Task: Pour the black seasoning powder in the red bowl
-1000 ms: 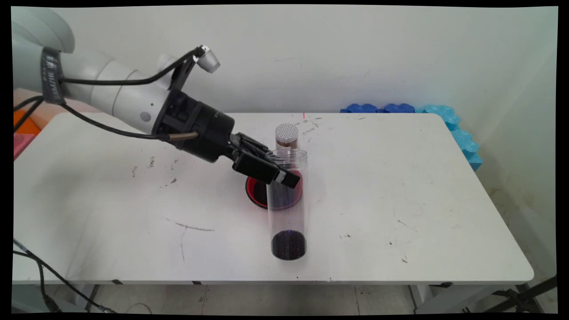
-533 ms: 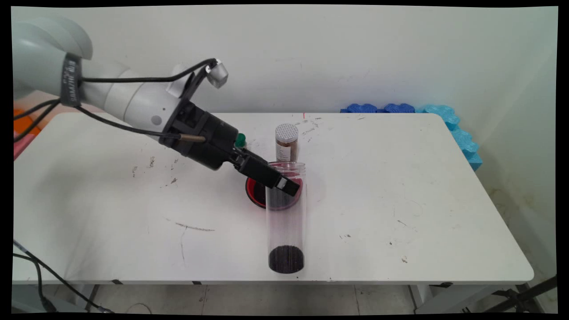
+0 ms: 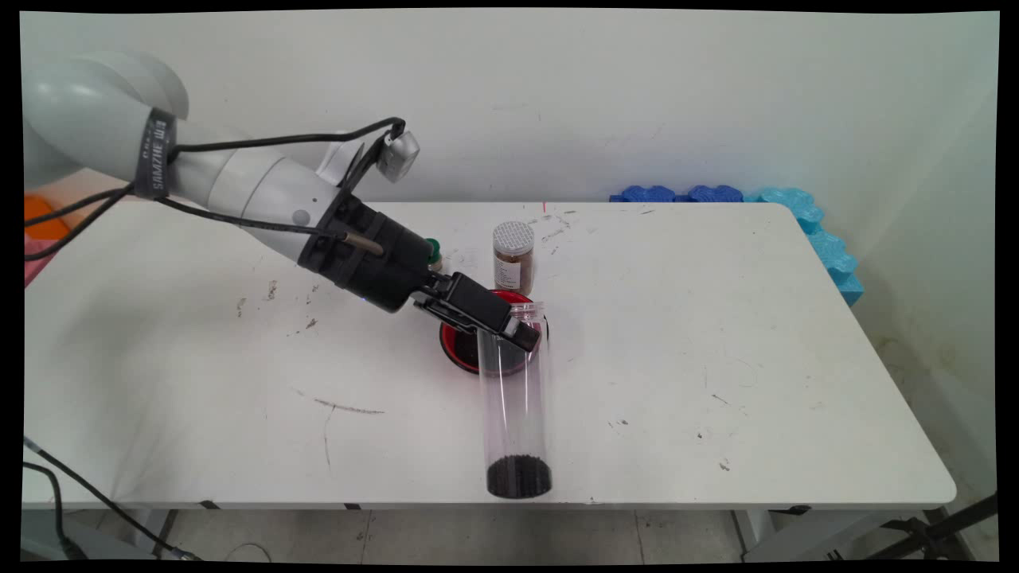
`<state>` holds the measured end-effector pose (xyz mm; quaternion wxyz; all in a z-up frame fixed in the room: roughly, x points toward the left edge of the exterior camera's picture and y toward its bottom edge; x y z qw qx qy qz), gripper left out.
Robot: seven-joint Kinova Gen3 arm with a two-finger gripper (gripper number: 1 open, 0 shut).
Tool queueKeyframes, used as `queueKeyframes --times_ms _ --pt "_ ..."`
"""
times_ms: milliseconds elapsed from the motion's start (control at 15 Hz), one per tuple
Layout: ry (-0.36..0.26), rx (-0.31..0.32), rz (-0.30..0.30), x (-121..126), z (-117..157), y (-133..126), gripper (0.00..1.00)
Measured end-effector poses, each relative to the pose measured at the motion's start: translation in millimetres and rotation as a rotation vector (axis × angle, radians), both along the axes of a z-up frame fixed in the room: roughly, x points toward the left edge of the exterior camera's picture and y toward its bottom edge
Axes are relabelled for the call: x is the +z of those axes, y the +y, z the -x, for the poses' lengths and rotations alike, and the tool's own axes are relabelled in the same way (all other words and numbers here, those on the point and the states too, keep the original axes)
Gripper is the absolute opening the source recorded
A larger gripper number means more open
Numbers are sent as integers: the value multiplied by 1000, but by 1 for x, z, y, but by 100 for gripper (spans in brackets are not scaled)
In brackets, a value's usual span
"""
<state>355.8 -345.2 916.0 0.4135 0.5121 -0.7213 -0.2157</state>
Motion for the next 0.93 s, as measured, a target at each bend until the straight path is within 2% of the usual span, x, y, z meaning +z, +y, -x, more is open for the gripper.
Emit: queueKeyframes --times_ms 333,933 --pt "43 76 -146 -7 2 -3 0" --pt "116 199 -334 -16 0 -14 0"
